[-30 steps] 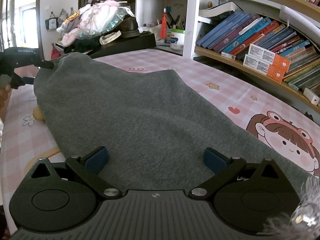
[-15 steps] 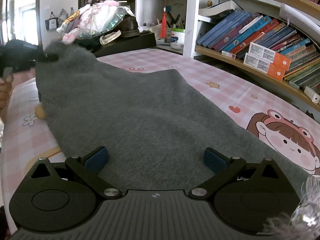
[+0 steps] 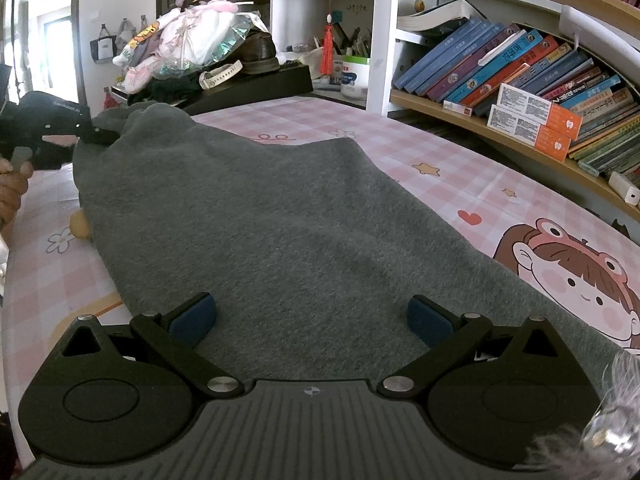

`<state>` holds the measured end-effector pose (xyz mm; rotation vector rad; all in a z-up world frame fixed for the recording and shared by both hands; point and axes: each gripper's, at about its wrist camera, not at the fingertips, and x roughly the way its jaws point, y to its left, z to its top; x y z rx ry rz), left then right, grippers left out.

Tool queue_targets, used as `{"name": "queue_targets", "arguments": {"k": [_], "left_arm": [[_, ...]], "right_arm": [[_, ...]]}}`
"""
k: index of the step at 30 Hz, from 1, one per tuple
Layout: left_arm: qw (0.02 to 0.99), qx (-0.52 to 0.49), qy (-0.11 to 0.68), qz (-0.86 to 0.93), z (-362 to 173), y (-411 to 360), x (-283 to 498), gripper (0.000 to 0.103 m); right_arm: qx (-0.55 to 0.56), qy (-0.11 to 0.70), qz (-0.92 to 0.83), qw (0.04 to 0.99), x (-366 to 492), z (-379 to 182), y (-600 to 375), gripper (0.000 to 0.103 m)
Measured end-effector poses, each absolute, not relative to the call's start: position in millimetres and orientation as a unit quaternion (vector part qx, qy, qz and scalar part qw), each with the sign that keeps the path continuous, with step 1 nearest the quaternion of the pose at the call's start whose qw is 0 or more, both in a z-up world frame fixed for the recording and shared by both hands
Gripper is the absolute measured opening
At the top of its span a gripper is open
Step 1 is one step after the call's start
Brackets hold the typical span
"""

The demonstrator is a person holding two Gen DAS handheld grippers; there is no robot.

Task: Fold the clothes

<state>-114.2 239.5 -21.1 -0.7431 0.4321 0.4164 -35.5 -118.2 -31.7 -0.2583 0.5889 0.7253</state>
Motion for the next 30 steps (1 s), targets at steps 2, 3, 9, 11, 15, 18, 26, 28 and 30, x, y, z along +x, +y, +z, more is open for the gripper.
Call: {"name": "queue_targets", "arguments": {"k": [2, 3, 9, 11, 15, 18, 26, 28, 30], "left_arm": [[0.89, -0.351, 0.211, 0.201, -23, 237, -111, 0.046], [0.892, -0.346, 0.21, 0.201, -23, 235, -110, 0.046], [0.886, -0.371, 0.191, 0.202, -31, 237, -107, 0.025], [0.881, -0.389, 0.182, 0.198, -34, 239, -109, 0.015], [0.896, -0.378, 0.15, 0.18, -17, 231, -116, 0.012], [0.923, -0.332, 0.119, 0.15, 10, 211, -120, 0.011], [0.983, -0.145, 0.079, 0.084, 65, 131, -118, 0.011], [0.988, -0.109, 0.079, 0.071, 71, 113, -116, 0.011], [0.992, -0.079, 0.084, 0.06, 74, 97, -114, 0.011]], "right_arm": [[-0.124, 0.283, 0.349, 0.885, -35, -32, -118, 0.103], [-0.123, 0.284, 0.349, 0.885, -35, -32, -118, 0.103], [-0.122, 0.286, 0.349, 0.884, -35, -31, -118, 0.103], [-0.121, 0.286, 0.35, 0.884, -35, -31, -118, 0.103], [-0.121, 0.286, 0.35, 0.884, -34, -31, -118, 0.103], [-0.123, 0.284, 0.35, 0.884, -35, -31, -118, 0.103], [-0.094, 0.276, 0.329, 0.898, -32, -29, -128, 0.103], [-0.067, 0.273, 0.323, 0.904, -30, -27, -137, 0.103], [-0.017, 0.27, 0.322, 0.907, -24, -25, -150, 0.103]]}}
